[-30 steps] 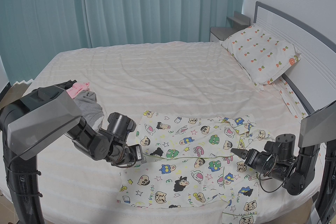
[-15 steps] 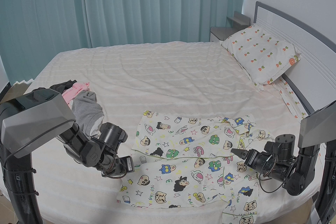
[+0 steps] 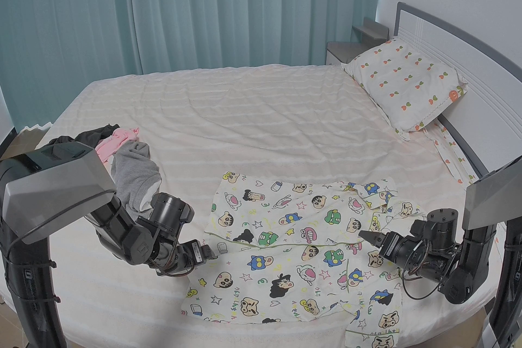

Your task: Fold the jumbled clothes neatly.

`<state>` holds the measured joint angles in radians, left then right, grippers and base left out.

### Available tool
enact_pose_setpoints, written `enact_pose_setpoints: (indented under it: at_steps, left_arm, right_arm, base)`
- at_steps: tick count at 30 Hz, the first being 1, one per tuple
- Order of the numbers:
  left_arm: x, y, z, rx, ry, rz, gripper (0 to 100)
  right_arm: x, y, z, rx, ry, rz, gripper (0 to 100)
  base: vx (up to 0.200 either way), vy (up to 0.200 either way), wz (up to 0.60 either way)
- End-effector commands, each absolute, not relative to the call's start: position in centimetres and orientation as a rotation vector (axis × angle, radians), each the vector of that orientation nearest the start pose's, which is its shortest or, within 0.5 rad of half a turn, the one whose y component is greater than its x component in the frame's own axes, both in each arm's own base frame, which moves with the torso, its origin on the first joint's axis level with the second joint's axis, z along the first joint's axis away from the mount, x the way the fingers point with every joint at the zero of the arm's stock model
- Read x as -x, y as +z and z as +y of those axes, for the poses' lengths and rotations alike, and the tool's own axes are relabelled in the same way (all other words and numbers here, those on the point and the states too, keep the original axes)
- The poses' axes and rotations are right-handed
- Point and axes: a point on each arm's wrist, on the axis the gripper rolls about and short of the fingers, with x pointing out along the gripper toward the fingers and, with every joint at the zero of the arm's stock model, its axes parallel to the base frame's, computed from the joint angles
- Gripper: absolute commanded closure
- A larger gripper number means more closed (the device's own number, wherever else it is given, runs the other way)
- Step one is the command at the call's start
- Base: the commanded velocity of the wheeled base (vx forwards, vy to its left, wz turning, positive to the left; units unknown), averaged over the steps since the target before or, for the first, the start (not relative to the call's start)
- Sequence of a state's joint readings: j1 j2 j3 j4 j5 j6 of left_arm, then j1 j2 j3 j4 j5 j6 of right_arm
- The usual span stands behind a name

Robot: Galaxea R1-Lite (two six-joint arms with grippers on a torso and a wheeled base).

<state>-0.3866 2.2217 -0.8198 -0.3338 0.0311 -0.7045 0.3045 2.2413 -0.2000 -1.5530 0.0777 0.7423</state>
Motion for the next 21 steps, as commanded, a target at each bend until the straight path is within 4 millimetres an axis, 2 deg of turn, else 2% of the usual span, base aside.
enact_pose_setpoints:
  at_steps: [1, 8, 9, 14, 21]
  left_arm:
    - [-30.8, -2.1, -13.2, 0.401, 0.075, 1.094, 0]
    - [-31.0, -3.4, -14.3, 0.383, 0.101, 1.016, 0]
    - [-31.0, -3.4, -14.4, 0.384, 0.098, 1.014, 100]
    - [-30.5, -3.7, -15.4, 0.356, 0.078, 1.018, 100]
    - [-31.2, -3.6, -15.4, 0.381, 0.112, 0.965, 100]
  right_arm:
    - [-25.3, -0.2, 8.1, -0.665, 0.18, 0.593, 0]
    - [-25.3, -0.2, 8.1, -0.665, 0.181, 0.592, 0]
    - [-25.3, -0.2, 8.1, -0.665, 0.181, 0.592, 0]
    - [-25.3, -0.1, 8.1, -0.665, 0.182, 0.591, 0]
    - [-25.3, -0.1, 8.1, -0.665, 0.182, 0.589, 0]
  base:
    - [0.0, 0.0, 0.0]
    - [0.0, 0.0, 0.0]
    - [0.0, 0.0, 0.0]
    - [0.0, 0.0, 0.0]
    - [0.0, 0.0, 0.0]
